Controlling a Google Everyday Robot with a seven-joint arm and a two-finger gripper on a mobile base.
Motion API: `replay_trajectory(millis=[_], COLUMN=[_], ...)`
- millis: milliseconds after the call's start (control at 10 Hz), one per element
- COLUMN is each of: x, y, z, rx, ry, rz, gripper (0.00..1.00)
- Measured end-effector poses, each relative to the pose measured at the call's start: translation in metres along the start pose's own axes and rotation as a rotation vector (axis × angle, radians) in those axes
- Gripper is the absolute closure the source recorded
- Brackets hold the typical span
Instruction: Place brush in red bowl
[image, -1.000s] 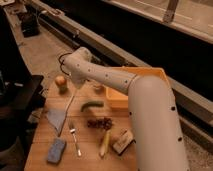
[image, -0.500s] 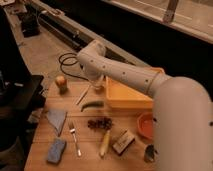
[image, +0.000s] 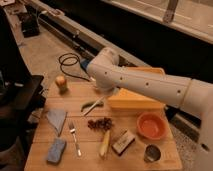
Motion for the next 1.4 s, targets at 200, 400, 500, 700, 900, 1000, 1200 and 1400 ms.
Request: replay_trajectory(millis=[200, 400, 500, 700, 900, 1000, 1200, 1400], x=[-0.002, -0.003, -0.003, -0.001, 0.009, 0.025, 0.056, 0.102], y=[0.021, 0.022, 0.022, 0.021, 0.025, 0.036, 0.057, 0.09], z=[-0.003, -0.003, -0.003, -0.002, 0.006, 0.011, 0.021, 0.033], rx=[-0.023, -0.025, -0.024, -0.026, -0.045, -0.06, -0.083, -0.105], ry=[-0.002, -0.002, -0.002, -0.003, -0.001, 0.002, 0.002, 0.0], rz=[0.044, 0.044, 0.044, 0.053, 0.112, 0.168, 0.258, 0.389], gripper=[1.0, 1.0, 1.0, 1.0, 1.0, 1.0, 1.0, 1.0])
